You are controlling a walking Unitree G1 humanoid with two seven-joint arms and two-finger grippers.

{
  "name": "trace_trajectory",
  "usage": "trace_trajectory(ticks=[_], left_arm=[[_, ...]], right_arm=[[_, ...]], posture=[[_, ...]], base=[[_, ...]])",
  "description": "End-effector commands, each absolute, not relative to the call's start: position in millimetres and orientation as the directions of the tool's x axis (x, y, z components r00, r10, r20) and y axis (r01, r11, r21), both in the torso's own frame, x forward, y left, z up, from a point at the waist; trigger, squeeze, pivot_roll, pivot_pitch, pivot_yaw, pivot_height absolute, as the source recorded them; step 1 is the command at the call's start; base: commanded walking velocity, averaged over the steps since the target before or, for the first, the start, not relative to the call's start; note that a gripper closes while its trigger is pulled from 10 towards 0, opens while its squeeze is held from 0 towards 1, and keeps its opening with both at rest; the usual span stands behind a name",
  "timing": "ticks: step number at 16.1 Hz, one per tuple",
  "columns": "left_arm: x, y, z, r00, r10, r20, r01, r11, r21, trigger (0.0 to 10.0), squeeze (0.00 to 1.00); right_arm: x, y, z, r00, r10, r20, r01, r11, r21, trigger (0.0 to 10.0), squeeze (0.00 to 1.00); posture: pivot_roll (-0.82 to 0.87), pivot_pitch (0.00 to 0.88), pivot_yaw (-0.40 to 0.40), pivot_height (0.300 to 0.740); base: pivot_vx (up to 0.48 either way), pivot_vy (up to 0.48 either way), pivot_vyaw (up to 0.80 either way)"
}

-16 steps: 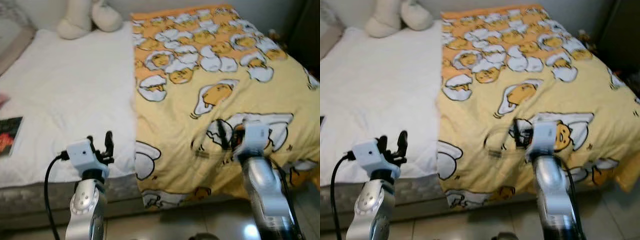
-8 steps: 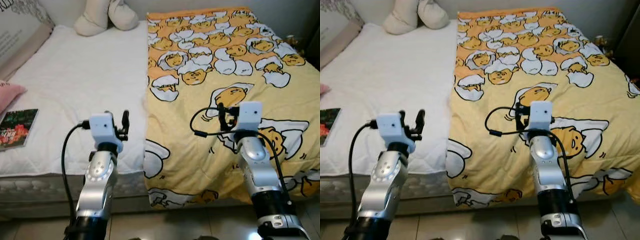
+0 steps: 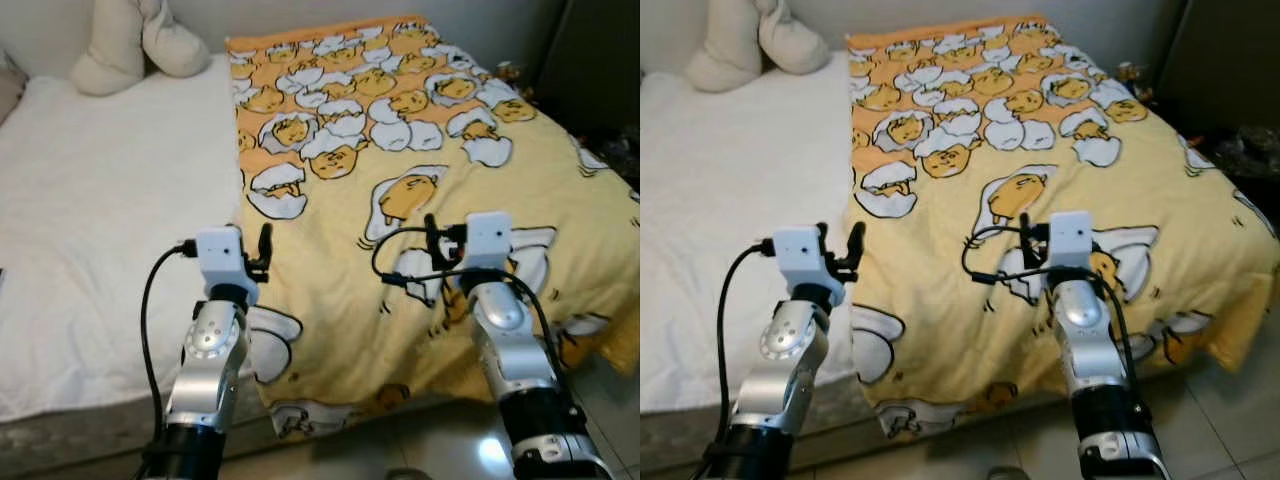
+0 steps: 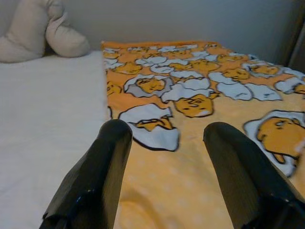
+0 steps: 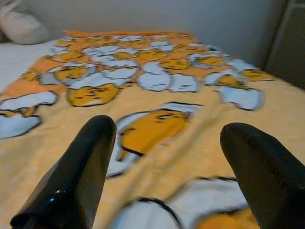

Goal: Clean up the room

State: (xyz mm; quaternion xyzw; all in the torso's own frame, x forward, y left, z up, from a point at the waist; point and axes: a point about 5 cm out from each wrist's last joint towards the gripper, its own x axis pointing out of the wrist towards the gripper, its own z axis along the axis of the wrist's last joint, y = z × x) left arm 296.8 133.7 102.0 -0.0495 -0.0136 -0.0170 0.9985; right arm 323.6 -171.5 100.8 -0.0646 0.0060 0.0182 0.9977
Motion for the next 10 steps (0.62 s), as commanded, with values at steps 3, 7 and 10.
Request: trace_trajectory(ticks=[3,7,10], left_arm=[[290,150,91,0.999,0.049,-0.007,-0.05,0.993,-0.105,10.0,0.0],[290,149,90,1.0,0.007,-0.005,-0.007,0.998,-0.061,10.0,0.0],[295,144,91,0.999,-0.049,-0.016,0.048,0.998,-0.04,10.0,0.0]], right_arm=[[323,-154,101,0.992,0.129,-0.011,-0.13,0.985,-0.11,10.0,0.0],[319,-149,93,0.985,0.168,-0.035,-0.17,0.98,-0.102,10.0,0.0],[315,-147,90,0.985,0.171,-0.039,-0.174,0.981,-0.087,10.0,0.0]], posture=[[-0.16,0.0,0.09,0.74],[-0.14,0.0,0.094,0.74],[-0.15,0.0,0.102,0.74]], base=[[0.381,0.284,0.0],[0.065,0.0,0.0],[0.262,0.404,-0.69]])
